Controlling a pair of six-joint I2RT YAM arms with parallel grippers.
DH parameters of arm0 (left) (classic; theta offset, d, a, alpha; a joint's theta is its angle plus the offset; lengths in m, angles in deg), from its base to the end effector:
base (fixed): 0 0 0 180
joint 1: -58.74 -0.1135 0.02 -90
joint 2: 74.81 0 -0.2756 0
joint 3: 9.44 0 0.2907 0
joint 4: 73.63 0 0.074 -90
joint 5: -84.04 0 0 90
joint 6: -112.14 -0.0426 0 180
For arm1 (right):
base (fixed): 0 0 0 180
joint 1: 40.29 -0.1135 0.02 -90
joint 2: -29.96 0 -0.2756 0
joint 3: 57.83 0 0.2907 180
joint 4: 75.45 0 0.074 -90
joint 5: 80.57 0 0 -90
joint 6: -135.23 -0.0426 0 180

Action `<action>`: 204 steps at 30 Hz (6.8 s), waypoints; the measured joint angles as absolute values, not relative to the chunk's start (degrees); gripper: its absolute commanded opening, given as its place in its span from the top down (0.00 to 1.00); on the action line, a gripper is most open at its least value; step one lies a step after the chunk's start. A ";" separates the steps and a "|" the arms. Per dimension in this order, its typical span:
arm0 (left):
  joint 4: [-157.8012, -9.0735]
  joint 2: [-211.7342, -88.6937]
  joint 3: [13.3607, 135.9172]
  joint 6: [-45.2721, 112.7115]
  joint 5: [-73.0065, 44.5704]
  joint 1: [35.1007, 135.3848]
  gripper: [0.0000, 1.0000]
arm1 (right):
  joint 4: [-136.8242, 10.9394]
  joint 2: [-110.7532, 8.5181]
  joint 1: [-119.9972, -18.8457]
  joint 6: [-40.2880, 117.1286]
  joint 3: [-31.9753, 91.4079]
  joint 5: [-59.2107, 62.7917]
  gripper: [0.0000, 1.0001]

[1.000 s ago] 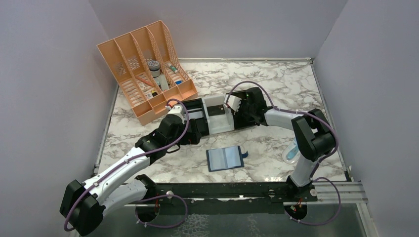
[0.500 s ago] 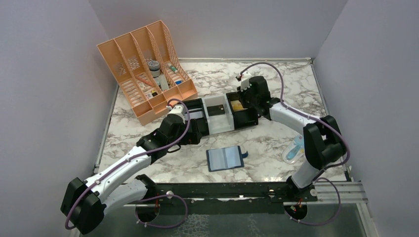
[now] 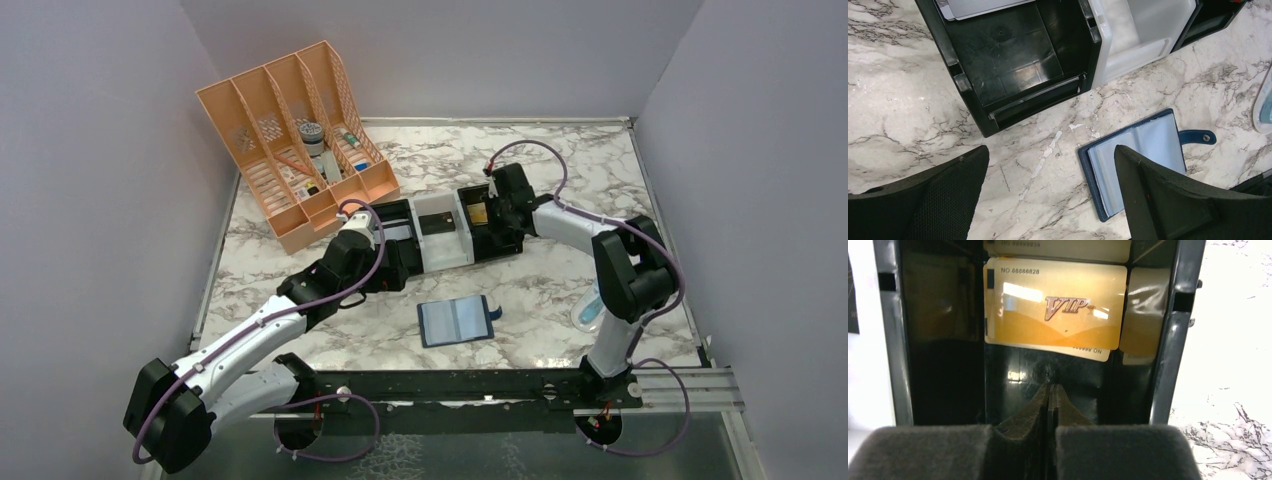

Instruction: Take the credit cards out of the card holder

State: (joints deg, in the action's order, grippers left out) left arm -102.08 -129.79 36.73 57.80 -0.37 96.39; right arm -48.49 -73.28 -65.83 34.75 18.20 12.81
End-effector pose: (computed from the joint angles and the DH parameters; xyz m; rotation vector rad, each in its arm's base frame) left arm 0.1939 -0.1444 0.2242 -0.0156 2.2836 -0.5863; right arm 0.3709 0.1744 0.1544 -0.3068 2.5047 0.1814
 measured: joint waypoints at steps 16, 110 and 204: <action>-102.12 -128.96 36.29 57.82 -0.37 96.35 0.01 | -48.51 -79.42 -66.23 33.84 23.12 20.00 0.97; -104.17 -119.28 31.79 66.61 6.16 96.28 0.01 | -48.03 -62.07 -109.96 3.63 1.89 31.26 0.31; -92.63 -131.95 30.72 62.41 -15.19 96.24 0.04 | -51.59 -38.26 -84.48 5.23 -12.84 16.31 0.48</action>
